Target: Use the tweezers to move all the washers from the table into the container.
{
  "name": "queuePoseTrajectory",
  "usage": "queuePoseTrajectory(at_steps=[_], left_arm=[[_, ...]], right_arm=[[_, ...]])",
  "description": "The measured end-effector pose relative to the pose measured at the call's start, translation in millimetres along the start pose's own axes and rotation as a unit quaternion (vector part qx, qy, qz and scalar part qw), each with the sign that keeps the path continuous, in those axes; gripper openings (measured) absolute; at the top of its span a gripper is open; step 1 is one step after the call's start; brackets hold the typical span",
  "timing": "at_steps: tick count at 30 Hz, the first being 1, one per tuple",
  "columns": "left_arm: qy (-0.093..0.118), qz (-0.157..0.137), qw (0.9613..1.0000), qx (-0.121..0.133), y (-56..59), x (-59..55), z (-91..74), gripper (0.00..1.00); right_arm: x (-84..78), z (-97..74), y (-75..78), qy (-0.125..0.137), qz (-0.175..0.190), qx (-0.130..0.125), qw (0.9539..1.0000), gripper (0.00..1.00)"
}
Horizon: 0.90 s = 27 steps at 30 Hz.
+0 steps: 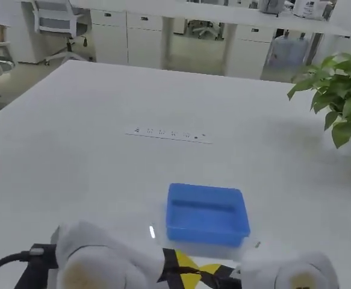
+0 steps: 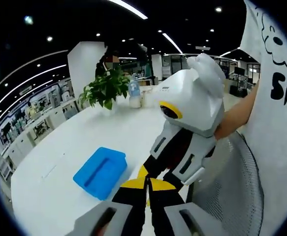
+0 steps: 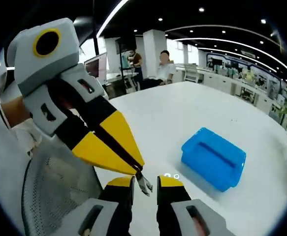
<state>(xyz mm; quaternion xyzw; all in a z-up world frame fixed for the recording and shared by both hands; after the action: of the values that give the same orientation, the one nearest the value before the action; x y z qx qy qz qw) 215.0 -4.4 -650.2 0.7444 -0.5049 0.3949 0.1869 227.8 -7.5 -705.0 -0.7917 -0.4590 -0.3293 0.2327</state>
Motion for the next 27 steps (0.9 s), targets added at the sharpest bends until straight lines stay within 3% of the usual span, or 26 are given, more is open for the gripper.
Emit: queuePoseTrajectory(at_steps=[3,11,16,19,24,26,27], left_arm=[[0.005,0.014,0.9999,-0.008,1.0,4.9,-6.0,0.00],[0.004,0.055,0.9976,-0.042,4.0,14.3,-15.9,0.00],[0.014,0.062,0.9969,-0.047,6.6,19.6,-18.0,0.00],[0.012,0.064,0.9966,-0.050,9.3,19.7,-17.8,0.00],[0.011,0.056,0.9978,-0.035,8.8,15.6,-15.8,0.00],[0.015,0.042,0.9989,0.015,-0.5,12.5,-15.1,0.00],[0.021,0.029,0.9991,0.023,-0.7,11.1,-14.4,0.00]], right_arm=[[3.9,-4.0,-3.5,0.002,-0.021,0.008,0.9997,0.11],[-0.4,-7.9,-12.4,-0.010,-0.074,0.032,0.9967,0.13],[3.7,-9.9,-13.6,-0.007,-0.089,0.039,0.9952,0.13],[5.0,-10.0,-12.7,-0.005,-0.099,0.033,0.9946,0.07],[1.3,-6.1,-15.6,-0.005,-0.094,0.034,0.9949,0.06],[-0.7,-4.6,-14.3,-0.009,-0.097,0.030,0.9948,0.06],[-1.5,-4.0,-12.8,-0.010,-0.093,0.030,0.9952,0.05]])
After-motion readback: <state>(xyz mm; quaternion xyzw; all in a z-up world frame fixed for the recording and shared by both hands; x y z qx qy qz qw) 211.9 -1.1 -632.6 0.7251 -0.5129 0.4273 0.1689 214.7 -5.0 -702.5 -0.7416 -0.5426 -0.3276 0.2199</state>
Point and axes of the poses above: the centre of the closed fingertips' face, and the gripper's own axes: z roughly forward along the fingers, y roughly to its right, x roughly out of its top, the point moved 2 cm from there along -z, roughly backward along the fingers, and after that the axes turned 6 degrees about -y, right-handed, at the moved point
